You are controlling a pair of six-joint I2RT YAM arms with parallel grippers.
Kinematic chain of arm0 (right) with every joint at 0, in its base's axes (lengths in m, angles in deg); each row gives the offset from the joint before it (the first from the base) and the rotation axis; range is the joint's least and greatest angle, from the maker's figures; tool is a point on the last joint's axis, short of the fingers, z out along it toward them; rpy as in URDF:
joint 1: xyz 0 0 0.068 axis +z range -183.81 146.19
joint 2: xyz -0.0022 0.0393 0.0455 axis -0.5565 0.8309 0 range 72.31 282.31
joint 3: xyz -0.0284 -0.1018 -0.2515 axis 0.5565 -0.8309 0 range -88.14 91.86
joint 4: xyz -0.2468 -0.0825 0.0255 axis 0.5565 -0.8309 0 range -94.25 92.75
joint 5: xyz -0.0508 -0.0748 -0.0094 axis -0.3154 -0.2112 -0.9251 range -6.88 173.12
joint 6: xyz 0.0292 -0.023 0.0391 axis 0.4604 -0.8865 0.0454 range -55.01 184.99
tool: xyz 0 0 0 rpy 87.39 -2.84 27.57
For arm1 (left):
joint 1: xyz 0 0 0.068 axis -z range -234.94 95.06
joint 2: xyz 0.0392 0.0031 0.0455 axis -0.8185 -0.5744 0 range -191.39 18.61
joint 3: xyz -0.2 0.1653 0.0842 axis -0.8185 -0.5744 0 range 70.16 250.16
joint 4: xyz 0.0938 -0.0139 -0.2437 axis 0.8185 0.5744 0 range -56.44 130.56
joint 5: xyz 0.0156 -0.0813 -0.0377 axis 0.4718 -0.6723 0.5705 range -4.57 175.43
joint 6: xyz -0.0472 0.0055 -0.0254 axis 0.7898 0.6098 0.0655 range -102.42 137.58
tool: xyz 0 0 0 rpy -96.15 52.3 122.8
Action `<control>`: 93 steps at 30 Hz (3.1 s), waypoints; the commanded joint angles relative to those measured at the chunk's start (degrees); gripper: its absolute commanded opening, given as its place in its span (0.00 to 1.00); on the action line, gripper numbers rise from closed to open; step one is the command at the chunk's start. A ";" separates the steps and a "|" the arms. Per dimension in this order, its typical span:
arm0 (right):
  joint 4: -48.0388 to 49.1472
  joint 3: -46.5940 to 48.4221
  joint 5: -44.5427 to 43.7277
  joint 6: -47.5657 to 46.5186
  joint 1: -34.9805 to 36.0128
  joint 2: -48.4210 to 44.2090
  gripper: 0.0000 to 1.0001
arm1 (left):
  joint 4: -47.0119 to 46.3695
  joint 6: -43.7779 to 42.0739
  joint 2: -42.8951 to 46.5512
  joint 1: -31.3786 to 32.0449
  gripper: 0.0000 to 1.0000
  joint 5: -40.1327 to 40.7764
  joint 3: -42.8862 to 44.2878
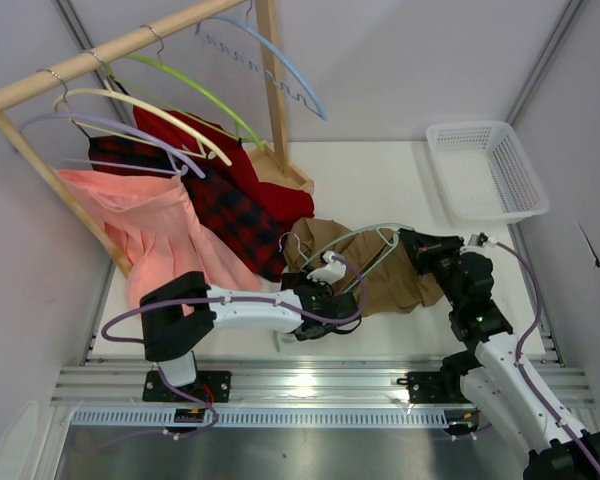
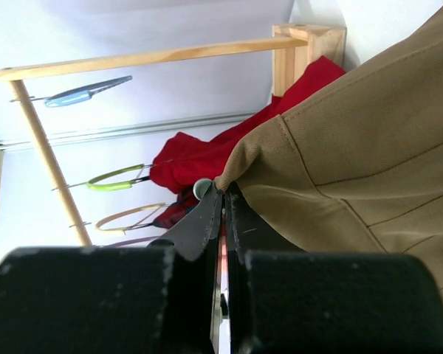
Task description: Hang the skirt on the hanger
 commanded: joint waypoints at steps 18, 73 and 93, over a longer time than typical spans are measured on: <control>-11.64 17.69 3.85 -47.48 7.59 -2.02 0.00 | 5.03 -9.64 5.13 -4.06 0.00 -9.67 0.75; -7.85 22.95 10.19 -57.41 13.04 0.27 0.00 | 6.26 -10.88 6.69 -5.46 0.00 -13.52 2.07; -22.27 23.22 -13.90 -49.25 12.42 -2.20 0.00 | -3.32 -18.69 14.09 -2.57 0.00 -13.45 -4.70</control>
